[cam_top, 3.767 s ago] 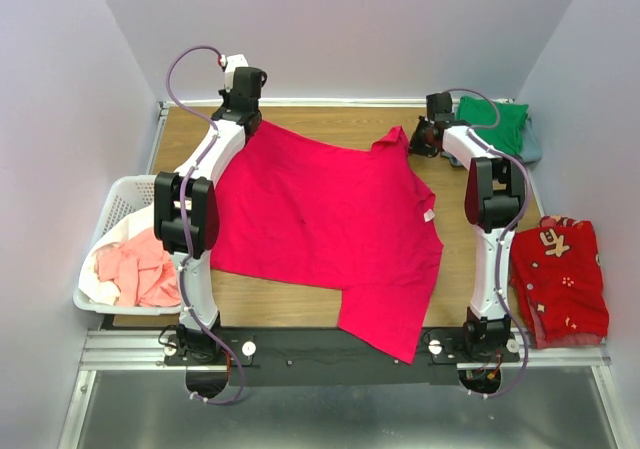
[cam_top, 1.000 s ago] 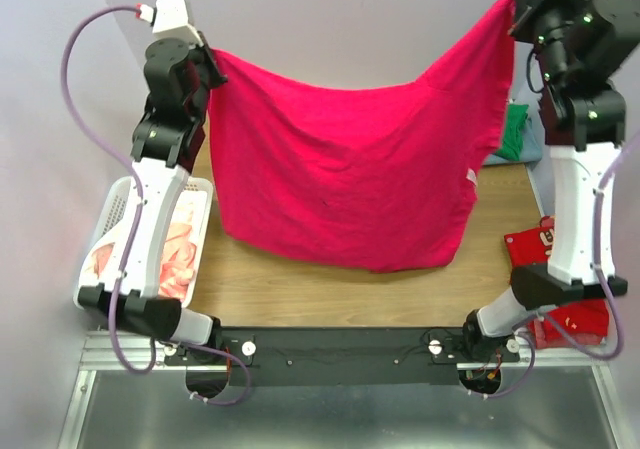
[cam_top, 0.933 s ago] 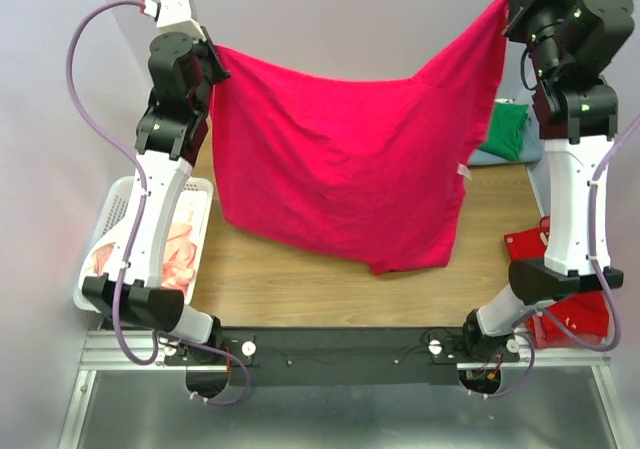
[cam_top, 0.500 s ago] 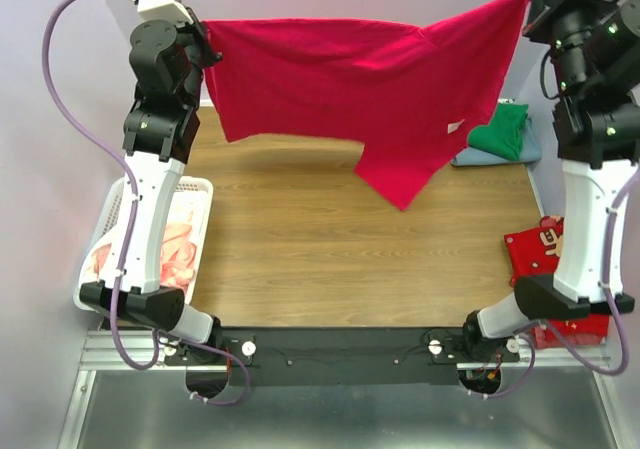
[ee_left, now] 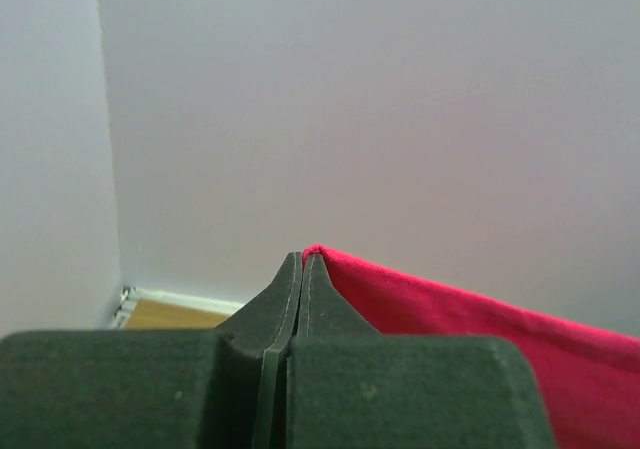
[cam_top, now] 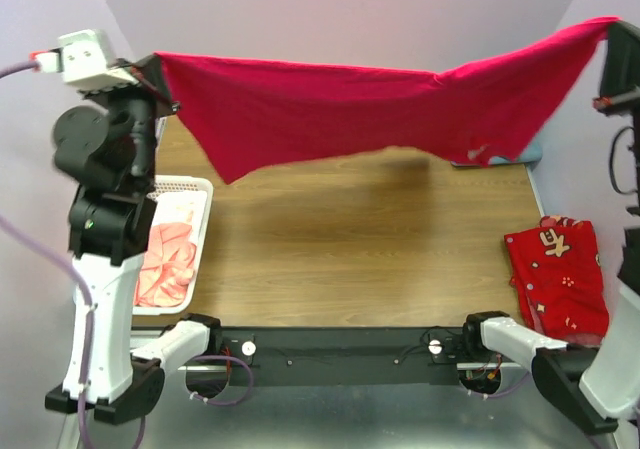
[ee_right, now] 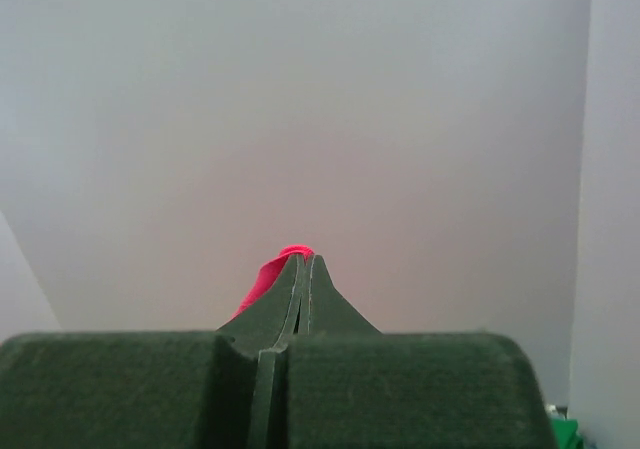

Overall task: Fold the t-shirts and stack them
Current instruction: Flatten the tshirt out

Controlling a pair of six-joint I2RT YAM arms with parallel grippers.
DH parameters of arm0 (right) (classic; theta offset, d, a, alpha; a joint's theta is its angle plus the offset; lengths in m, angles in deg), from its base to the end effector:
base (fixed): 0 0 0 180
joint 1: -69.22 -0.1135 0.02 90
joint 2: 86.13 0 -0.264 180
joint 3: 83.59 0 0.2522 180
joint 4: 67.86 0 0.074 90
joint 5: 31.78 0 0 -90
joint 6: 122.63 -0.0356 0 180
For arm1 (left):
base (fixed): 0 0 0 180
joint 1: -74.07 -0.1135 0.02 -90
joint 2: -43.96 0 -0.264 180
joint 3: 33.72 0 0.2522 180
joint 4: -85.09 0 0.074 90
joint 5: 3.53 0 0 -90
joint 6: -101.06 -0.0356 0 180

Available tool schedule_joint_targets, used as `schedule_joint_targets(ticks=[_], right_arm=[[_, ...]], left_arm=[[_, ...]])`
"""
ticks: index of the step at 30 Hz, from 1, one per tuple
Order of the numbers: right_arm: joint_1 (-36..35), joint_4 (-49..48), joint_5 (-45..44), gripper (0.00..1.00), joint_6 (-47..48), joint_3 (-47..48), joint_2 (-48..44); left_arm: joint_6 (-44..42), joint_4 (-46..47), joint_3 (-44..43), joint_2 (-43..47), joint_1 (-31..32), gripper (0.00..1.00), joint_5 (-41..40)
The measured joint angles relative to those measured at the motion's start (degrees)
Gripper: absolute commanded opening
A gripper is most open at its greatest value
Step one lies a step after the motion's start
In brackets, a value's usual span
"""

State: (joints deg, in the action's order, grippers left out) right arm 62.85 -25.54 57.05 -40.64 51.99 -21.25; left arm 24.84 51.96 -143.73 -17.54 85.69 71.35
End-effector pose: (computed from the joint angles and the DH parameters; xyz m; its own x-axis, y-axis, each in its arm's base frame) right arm 0.0872 0.0090 0.6426 0.4548 0.1910 -0.8699 -0.1580 0.9786 0.1322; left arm 0.1641 -0.0243 0.5632 0.2647 -0.2892 -0.9200 0.0115 0.9549 -0.2969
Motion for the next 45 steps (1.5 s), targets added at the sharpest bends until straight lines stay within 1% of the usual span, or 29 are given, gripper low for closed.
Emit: schedule_joint_targets(ticks=[2,5,8,10,12,15,17,20,21,22,24,26,28,31,33,35,36,38,40,42,43,44,45], right_arm=[[0.0,-0.2,0.5,0.01,0.2,1.2,-1.9],[0.0,-0.8,1.1,0.01,0.5,4.4,-1.8],[0.0,-1.6,1.6,0.01,1.1,7.4,0.4],[0.0,-2.5,1.8,0.01,1.6,8.5,2.9],[0.0,-3.6,1.8,0.01,1.7,7.7,5.2],[0.0,-5.8,1.8,0.01,1.6,1.6,8.7],[0.0,-6.6,1.5,0.01,1.3,-3.9,11.1],[0.0,-9.1,0.9,0.01,0.5,-14.4,15.4],[0.0,-10.0,0.5,0.01,-0.1,-18.8,18.1],[0.0,-10.4,0.4,0.01,-0.2,-20.5,19.2],[0.0,-11.0,0.0,0.01,-1.0,-25.6,24.3],[0.0,-12.0,-0.1,0.01,-1.4,-27.6,29.5],[0.0,-13.2,-0.1,0.01,-1.7,-28.3,34.7],[0.0,-16.2,0.0,0.01,-2.7,-27.0,43.1],[0.0,-17.2,0.2,0.01,-3.4,-24.7,48.2],[0.0,-18.1,0.4,0.01,-4.0,-20.5,54.3],[0.0,-18.4,0.5,0.01,-4.2,-17.1,57.8],[0.0,-19.0,0.5,0.01,-4.5,-12.1,62.7],[0.0,-19.5,0.6,0.01,-4.6,-7.9,66.2],[0.0,-19.6,0.8,0.01,-4.9,-3.3,69.4],[0.0,-19.4,0.9,0.01,-5.0,-0.3,71.3],[0.0,-19.6,1.1,0.01,-5.1,2.5,73.1],[0.1,-19.5,1.1,0.01,-5.1,3.9,73.9]], left_arm=[[-0.5,-0.1,-1.4,1.9,0.0,0.0,-0.6],[-1.2,0.0,-5.6,2.4,0.0,0.0,-1.0],[-1.8,0.8,-8.8,1.0,0.0,0.0,-1.0],[-1.9,1.6,-9.7,-0.4,0.0,0.0,-1.0],[-1.8,2.1,-9.2,-2.3,0.0,0.0,-1.0],[-1.0,3.7,-3.3,-5.3,0.0,0.0,-0.7],[0.2,5.2,4.3,-7.3,0.0,0.0,-0.4],[2.0,6.3,15.5,-11.3,0.1,0.0,-0.3],[2.6,6.3,18.6,-12.5,0.1,0.0,-0.2],[3.3,6.2,21.9,-13.9,0.1,0.0,-0.2],[4.8,6.6,26.9,-17.1,0.1,0.0,-0.2],[6.3,6.7,29.6,-21.2,0.1,0.0,-0.3],[7.3,7.5,29.9,-24.7,0.1,0.0,-0.7],[8.3,10.0,28.1,-30.9,0.1,0.0,-1.4],[8.6,10.9,24.1,-36.8,0.1,0.0,-2.2],[8.5,11.6,19.2,-42.5,0.0,0.0,-2.5],[8.4,12.5,15.4,-46.3,-0.1,0.0,-2.6],[8.2,12.7,10.4,-51.3,-0.3,0.0,-2.7],[7.9,12.9,3.7,-57.5,-0.5,0.0,-2.8],[7.6,12.7,-0.5,-61.1,-0.9,0.0,-2.8],[7.2,11.9,-4.2,-64.2,-1.3,0.0,-2.9],[7.0,11.8,-6.1,-65.7,-1.5,0.0,-2.9],[6.8,11.2,-9.2,-67.8,-2.0,0.0,-3.0]])
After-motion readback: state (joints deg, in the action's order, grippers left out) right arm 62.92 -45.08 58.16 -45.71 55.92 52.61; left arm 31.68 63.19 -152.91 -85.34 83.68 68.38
